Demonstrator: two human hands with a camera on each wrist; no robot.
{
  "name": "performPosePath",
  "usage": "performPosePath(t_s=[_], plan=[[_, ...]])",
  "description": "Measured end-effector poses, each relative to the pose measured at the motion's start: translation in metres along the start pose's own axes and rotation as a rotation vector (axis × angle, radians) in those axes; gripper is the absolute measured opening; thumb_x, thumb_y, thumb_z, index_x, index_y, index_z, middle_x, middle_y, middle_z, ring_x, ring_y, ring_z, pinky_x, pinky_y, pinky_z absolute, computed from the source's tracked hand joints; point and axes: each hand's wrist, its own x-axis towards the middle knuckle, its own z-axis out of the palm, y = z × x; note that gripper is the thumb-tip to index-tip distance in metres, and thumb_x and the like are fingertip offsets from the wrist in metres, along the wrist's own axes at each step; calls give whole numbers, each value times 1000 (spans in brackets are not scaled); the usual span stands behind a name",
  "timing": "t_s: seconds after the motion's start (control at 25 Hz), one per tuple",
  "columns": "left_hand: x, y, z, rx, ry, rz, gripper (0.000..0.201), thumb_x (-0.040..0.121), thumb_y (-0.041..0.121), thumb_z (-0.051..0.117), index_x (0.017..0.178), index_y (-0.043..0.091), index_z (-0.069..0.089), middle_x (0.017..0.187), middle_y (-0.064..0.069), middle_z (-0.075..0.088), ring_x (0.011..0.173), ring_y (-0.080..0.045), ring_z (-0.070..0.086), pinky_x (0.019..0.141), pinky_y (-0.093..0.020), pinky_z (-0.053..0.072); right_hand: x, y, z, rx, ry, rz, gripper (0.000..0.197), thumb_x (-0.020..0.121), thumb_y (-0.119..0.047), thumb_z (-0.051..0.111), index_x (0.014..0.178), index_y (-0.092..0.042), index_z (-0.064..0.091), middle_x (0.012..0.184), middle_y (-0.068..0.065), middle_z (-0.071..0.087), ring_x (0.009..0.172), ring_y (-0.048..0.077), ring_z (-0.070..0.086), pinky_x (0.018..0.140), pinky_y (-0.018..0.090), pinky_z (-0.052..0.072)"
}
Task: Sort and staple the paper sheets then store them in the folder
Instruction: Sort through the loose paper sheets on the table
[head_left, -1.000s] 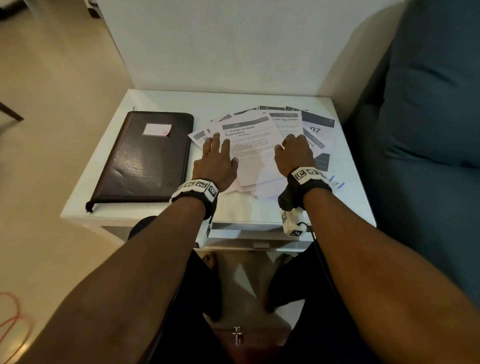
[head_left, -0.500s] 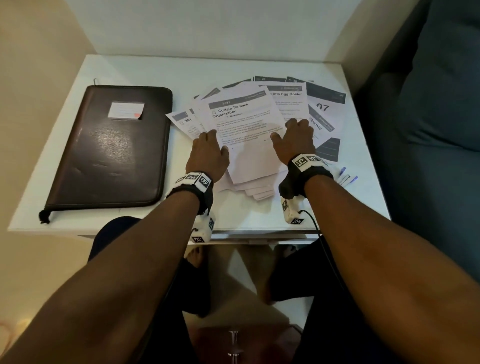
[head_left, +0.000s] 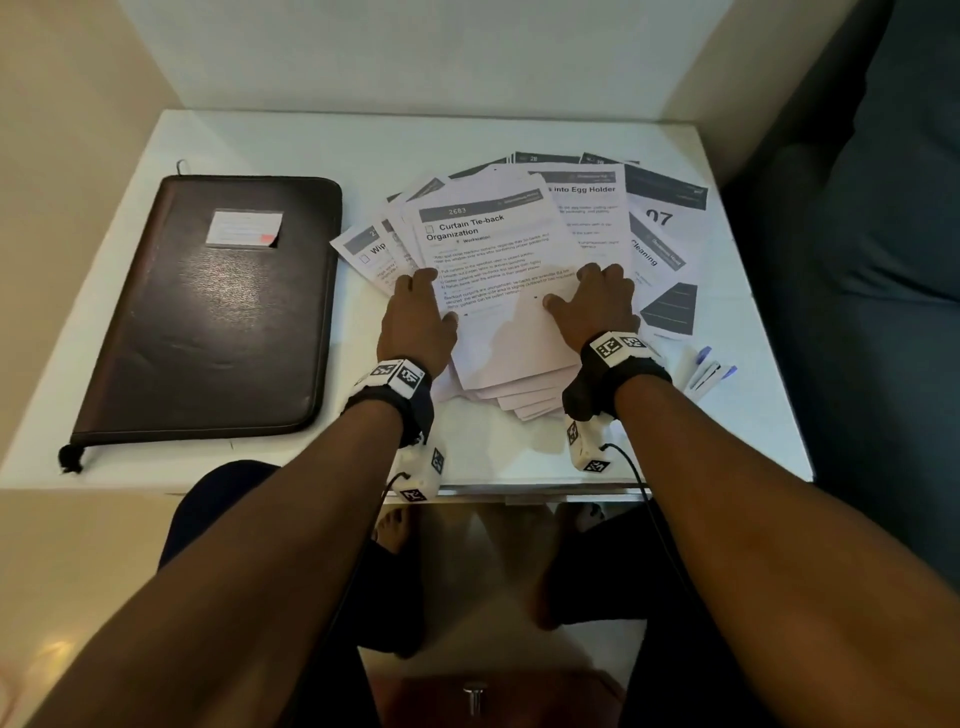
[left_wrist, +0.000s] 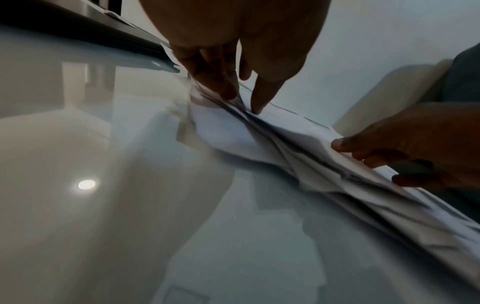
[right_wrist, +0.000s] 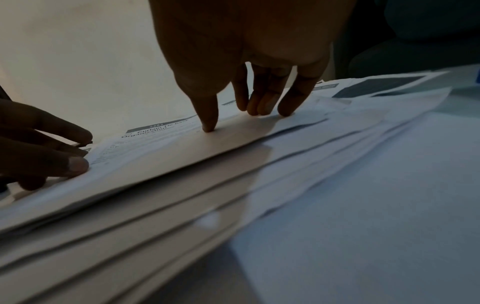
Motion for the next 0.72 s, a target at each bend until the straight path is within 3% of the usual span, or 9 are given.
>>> performPosePath(t_s=[0.28,0.4,0.52,0.6,0.72], plan=[[-1,7,-1,-184,2,-170,62,91,15,73,146,14,44,118,-16,69,110,-33,65,99,-46,53,-15,7,-1,-60,-65,-105,55,97,-42,59,140,-10,47,142,13,39,136,32,34,101,52,46],[-3,11,-7,-245,25,-220,48,92,15,72,138,11,55,111,-14,72,104,-31,68,93,-33,53,-14,6,-6,-71,-36,-94,55,98,-41,58,142,-11,45,143,12,37,137,31,32,100,53,46],[-5,9,-17,-202,67,-171,25,94,19,70,118,12,71,113,-8,74,103,-27,67,84,-23,42,-14,4,-8,-62,18,-39,58,99,-43,53,146,-13,37,150,10,33,141,31,26,101,56,42],[-5,5,-22,-272,66,-161,21,94,19,70,113,12,75,112,-8,76,105,-28,68,90,-28,48,-12,3,-8,-4,-8,-15,62,100,-44,51,150,-12,32,154,11,31,143,31,25,103,58,39],[-3,-3,-27,-468,6,-245,20,84,21,72,103,19,76,107,-5,78,102,-29,71,97,-44,57,-12,0,-10,96,17,-7,68,101,-46,49,154,-11,26,158,12,28,146,32,25,107,59,36]])
